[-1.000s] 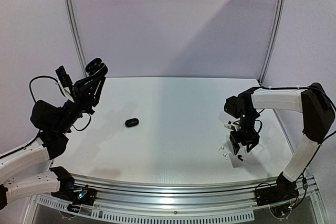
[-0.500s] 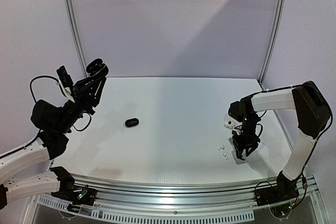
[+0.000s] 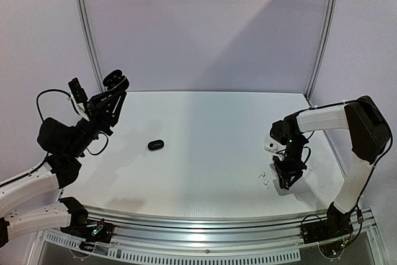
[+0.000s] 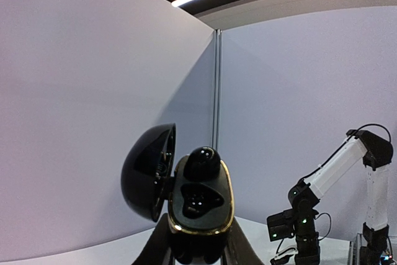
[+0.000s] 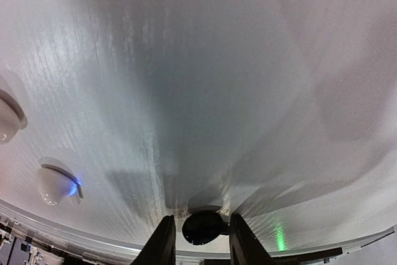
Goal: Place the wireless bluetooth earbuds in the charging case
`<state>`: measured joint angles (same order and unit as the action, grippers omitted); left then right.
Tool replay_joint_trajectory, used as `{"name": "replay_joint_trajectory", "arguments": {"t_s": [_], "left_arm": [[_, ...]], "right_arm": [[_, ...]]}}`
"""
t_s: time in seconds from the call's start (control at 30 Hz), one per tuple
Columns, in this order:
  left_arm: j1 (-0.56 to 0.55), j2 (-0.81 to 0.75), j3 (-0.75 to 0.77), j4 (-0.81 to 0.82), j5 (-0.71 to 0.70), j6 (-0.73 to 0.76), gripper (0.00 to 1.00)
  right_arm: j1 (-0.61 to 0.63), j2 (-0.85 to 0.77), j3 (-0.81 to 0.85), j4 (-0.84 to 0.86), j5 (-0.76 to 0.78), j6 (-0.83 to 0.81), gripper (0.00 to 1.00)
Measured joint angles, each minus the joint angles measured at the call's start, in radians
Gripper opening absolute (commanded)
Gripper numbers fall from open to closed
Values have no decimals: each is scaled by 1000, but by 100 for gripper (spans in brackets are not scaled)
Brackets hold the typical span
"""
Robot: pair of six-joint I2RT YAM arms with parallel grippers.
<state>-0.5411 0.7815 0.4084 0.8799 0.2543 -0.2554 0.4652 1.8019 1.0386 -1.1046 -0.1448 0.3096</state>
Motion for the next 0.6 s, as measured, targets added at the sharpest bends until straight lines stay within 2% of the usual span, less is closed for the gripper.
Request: {"name": "replay_joint_trajectory", "arguments": {"t_s": [0.3,0.6], "left_arm": [[1,0,0,-3,0,0,0],[1,1,0,-3,0,0,0]], "right_arm": [[-2,-5,-20,16,-82,135,26],[-2,-54,-80,66,-167,295,29]]}}
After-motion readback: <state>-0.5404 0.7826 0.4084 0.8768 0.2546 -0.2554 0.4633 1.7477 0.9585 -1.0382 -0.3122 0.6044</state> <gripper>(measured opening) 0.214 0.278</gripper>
